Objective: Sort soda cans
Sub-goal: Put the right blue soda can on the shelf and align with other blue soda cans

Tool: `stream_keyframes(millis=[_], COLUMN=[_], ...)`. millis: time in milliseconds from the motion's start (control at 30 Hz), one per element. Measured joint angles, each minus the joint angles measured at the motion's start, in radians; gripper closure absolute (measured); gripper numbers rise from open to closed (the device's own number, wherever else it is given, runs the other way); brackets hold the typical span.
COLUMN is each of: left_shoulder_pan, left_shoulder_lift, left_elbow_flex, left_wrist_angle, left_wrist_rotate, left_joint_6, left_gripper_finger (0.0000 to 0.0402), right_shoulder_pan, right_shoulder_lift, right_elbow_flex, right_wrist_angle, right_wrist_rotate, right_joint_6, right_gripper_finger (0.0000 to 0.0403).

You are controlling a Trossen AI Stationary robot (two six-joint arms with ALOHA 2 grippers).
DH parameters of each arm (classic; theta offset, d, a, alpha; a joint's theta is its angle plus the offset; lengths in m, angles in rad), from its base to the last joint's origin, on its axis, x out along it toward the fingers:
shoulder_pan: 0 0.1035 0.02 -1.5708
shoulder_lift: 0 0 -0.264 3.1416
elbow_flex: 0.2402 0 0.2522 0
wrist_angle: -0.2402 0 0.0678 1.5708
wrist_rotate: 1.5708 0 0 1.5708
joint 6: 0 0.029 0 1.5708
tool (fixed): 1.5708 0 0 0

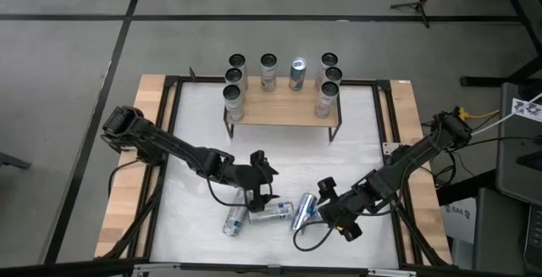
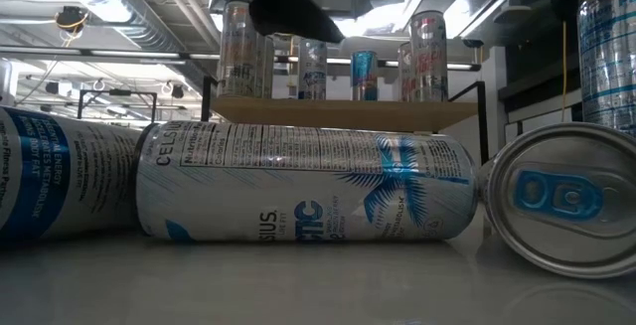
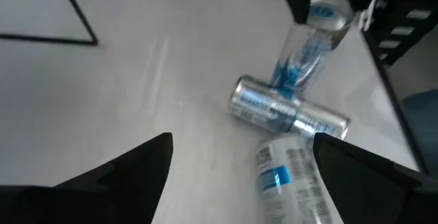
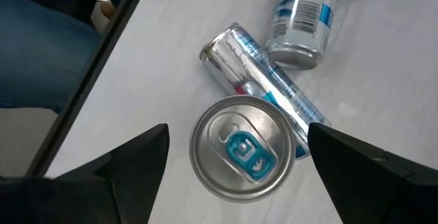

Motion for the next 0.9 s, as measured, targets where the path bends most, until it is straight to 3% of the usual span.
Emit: stream_keyframes(millis=[900], left_shoulder_pan=[-0.001], left_shoulder_lift=[-0.001], left_elbow_flex=[-0.02], left_wrist_angle=[0.096], left_wrist_rotate=[0.017], left_joint_6=[-0.001], left_gripper_finger=[0.0056], right_shoulder_pan=[0.0], right_shoulder_lift=[0.051], right_elbow_flex=[0.0], right_wrist_angle=[0.018], right_wrist_rotate=[-0.043], right_joint_6=[0.004], right_gripper_finger=[0.0059])
